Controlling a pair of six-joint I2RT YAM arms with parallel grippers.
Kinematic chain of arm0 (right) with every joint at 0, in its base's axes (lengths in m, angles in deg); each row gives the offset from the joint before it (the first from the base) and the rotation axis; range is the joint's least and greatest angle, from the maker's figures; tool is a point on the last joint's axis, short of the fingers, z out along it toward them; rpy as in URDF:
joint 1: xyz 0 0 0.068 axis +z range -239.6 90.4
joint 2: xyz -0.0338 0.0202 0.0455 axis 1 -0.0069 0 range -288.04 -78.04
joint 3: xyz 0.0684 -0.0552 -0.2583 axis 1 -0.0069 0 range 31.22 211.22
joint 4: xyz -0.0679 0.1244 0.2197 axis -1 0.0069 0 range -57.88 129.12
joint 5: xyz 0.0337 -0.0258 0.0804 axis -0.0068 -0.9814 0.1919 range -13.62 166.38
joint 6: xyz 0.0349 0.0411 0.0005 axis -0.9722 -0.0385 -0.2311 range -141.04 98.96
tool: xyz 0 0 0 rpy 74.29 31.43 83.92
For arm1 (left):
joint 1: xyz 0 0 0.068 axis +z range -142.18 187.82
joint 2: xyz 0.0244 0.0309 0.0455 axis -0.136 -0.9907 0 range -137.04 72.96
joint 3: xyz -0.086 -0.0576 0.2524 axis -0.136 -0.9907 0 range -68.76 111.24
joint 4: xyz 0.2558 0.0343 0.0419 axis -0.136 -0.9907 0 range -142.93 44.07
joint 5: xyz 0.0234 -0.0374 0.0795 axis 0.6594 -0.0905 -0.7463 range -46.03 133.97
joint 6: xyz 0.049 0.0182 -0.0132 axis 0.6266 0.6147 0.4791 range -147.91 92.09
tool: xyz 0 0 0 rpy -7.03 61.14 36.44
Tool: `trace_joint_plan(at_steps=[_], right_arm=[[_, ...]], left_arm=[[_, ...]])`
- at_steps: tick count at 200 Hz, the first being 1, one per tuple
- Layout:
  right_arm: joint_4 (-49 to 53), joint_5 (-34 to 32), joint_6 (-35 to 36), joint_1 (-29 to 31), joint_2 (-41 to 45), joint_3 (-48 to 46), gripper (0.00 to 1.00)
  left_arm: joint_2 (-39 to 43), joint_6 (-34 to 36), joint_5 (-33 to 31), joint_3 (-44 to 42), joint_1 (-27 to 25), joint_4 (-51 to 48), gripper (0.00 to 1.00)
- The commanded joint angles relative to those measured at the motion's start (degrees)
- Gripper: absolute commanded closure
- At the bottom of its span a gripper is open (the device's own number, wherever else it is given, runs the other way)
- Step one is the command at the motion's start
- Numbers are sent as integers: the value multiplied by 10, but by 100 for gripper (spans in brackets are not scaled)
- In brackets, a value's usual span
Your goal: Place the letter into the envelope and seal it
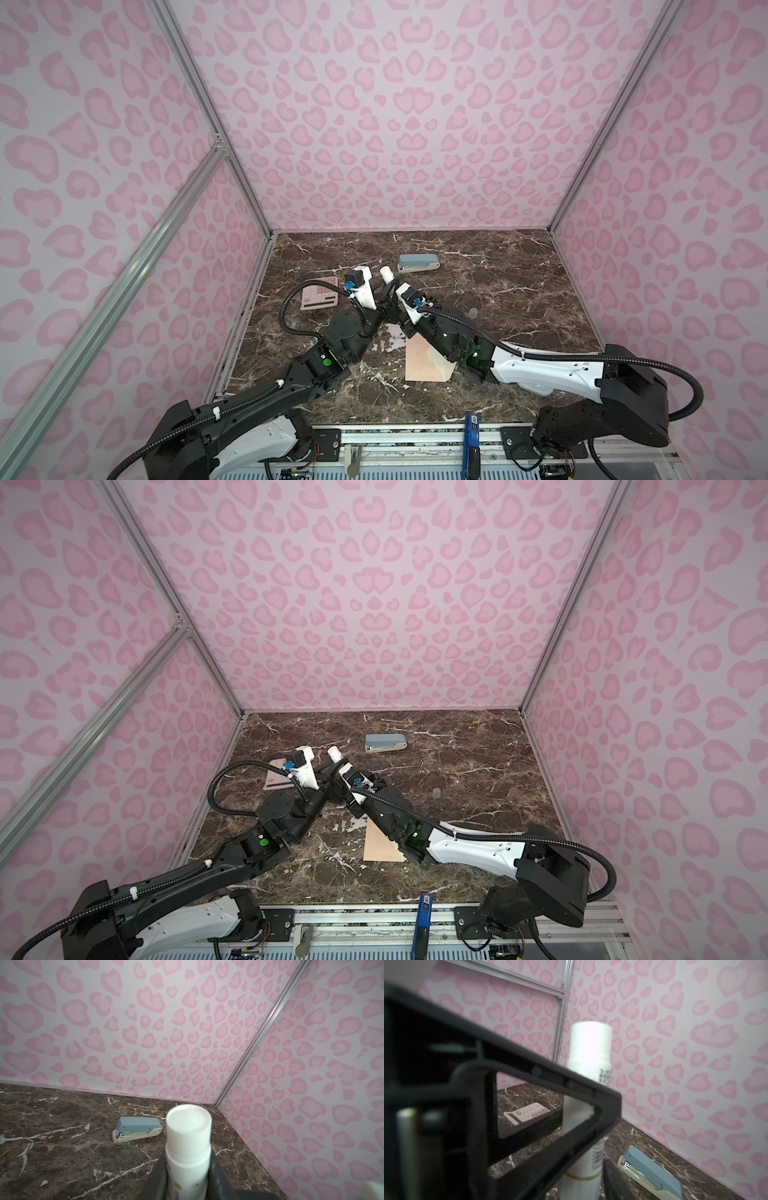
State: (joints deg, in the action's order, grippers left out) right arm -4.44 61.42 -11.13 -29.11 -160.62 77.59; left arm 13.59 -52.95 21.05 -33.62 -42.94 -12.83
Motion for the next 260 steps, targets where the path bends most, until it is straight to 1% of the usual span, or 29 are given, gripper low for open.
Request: trace_joint_plan(at_steps=[1, 32, 46, 86, 115, 134, 147, 168, 189, 202, 216, 232, 247, 255, 258, 260], right_arm=[[-28, -11, 3, 0, -5, 6, 56], [-27, -14, -3, 0, -9, 8, 61], [-26, -14, -5, 0, -8, 10, 65], [-19, -12, -5, 1, -7, 11, 71], [-14, -9, -7, -1, 1, 11, 80], [-2, -5, -9, 0, 10, 9, 83], [2, -4, -11, 0, 17, 6, 83], [26, 16, -16, -3, 31, 6, 86], [56, 54, -29, -5, 45, 10, 88], [76, 80, -37, -6, 56, 14, 89], [99, 122, -57, -12, 72, 17, 89], [125, 195, -85, -26, 93, 24, 91], [142, 273, -108, -40, 113, 30, 92], [155, 313, -119, -48, 121, 36, 93], [163, 338, -124, -52, 125, 38, 94], [164, 341, -125, -53, 125, 38, 94]], left_arm=[[0, -1, -5, 5, -2, 27, 96], [-1, -1, -4, 5, -3, 26, 96], [-1, -1, -4, 5, -3, 25, 96], [-4, -4, -2, 4, -3, 23, 96], [-6, -6, 4, 1, -3, 19, 96], [-2, -6, 8, -1, -3, 13, 96], [1, -1, 18, -4, -3, 12, 96], [5, 11, 53, 4, 0, -7, 96], [1, 17, 110, 15, 9, -32, 96], [0, 17, 156, 14, 19, -35, 96], [3, 13, 218, 7, 34, -31, 96], [9, 5, 324, -9, 60, -3, 96], [14, -15, 448, -25, 92, 38, 96], [16, -25, 506, -28, 107, 53, 96], [16, -28, 525, -28, 112, 59, 96], [16, -31, 537, -28, 115, 61, 96]])
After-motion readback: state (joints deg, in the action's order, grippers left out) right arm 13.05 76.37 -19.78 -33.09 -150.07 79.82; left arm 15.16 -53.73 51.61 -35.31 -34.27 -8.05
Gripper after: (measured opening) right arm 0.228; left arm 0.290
